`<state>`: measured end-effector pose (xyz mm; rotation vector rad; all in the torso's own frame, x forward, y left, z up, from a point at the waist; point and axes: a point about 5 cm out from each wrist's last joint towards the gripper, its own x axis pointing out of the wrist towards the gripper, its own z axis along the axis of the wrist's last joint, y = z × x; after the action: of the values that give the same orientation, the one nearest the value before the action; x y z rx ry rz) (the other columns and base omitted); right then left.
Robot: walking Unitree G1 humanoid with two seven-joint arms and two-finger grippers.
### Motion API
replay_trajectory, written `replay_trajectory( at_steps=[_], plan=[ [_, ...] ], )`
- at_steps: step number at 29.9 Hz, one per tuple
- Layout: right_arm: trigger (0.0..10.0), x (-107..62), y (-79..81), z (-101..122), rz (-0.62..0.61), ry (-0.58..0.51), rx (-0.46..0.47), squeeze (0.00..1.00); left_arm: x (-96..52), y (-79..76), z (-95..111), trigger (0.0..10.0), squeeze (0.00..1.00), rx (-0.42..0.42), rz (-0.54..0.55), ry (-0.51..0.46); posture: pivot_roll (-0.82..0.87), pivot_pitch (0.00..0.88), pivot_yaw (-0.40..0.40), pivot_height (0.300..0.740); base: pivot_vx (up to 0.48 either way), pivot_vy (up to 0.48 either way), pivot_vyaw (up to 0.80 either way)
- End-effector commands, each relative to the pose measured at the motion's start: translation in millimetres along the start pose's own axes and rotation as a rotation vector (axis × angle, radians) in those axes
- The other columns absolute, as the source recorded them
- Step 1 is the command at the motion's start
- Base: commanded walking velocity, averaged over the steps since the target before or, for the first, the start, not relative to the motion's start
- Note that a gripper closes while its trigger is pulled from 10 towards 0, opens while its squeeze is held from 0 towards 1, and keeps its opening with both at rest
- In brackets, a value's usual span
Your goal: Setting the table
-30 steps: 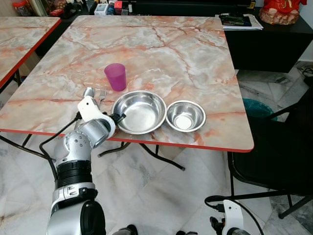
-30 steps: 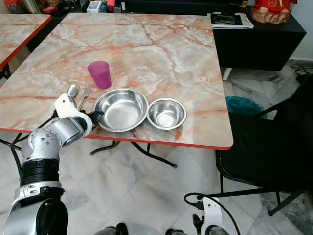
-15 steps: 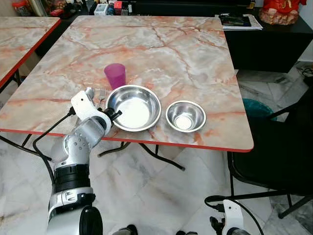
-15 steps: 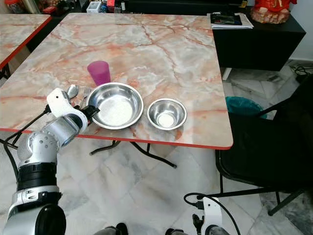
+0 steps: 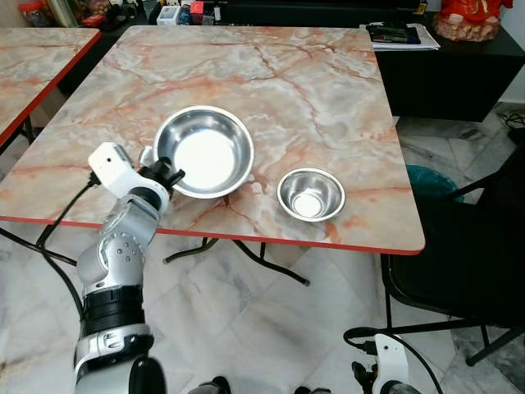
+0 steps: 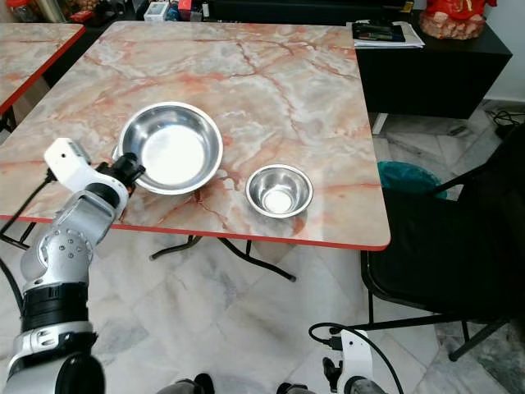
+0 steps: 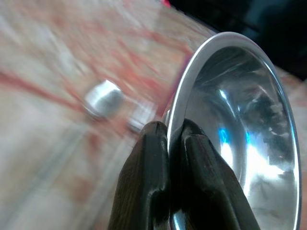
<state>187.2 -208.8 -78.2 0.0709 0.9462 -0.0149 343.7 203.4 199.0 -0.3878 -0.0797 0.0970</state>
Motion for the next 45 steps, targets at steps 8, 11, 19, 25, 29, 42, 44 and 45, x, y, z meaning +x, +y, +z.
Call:
replay_trajectory(
  at_steps=[8,11,19,25,29,42,44,45],
  plan=[
    [10.0,-1.3,-2.1,-4.1,-0.037,-0.026,0.064,0.0,-7.5,-2.9,20.5,10.0,0.0,0.302,-0.025,-0.253,0.02,0.148,0.003,0.74,0.0,0.0,0.0],
    [10.0,-1.2,-1.3,-3.7,-0.035,-0.032,0.062,0.0,-6.2,-9.5,23.6,10.0,0.0,0.311,-0.048,-0.302,0.02,0.136,0.005,0.74,0.0,0.0,0.0],
    [10.0,-1.3,-1.0,-3.1,-0.052,-0.051,0.073,0.0,-3.8,-18.9,15.3,10.0,0.0,0.288,-0.078,-0.312,0.01,0.117,0.008,0.74,0.0,0.141,0.0],
    [10.0,-1.8,-2.6,-5.2,-0.062,-0.044,0.083,0.0,-2.3,-20.9,15.5,10.0,0.0,0.275,-0.083,-0.323,0.01,0.101,0.007,0.74,0.0,0.464,-0.27],
    [10.0,-2.1,-3.1,-5.8,-0.063,-0.044,0.068,0.0,-1.8,-18.8,17.8,10.0,0.0,0.27,-0.072,-0.332,0.01,0.089,0.006,0.74,0.0,0.48,-0.4],
    [10.0,-2.0,-1.6,-6.1,-0.057,-0.047,0.071,0.0,2.0,-20.6,25.6,10.0,0.0,0.289,-0.064,-0.349,0.02,0.106,0.017,0.74,0.0,0.48,0.0],
    [10.0,-1.9,-1.4,-5.9,-0.058,-0.048,0.075,0.0,2.7,-20.4,27.5,10.0,0.0,0.294,-0.063,-0.35,0.02,0.112,0.017,0.74,0.0,0.48,0.0],
    [10.0,-1.8,-1.4,-5.7,-0.059,-0.049,0.078,0.0,3.1,-20.2,28.4,10.0,0.0,0.296,-0.062,-0.351,0.02,0.116,0.016,0.74,0.0,0.48,0.0]
  ],
)
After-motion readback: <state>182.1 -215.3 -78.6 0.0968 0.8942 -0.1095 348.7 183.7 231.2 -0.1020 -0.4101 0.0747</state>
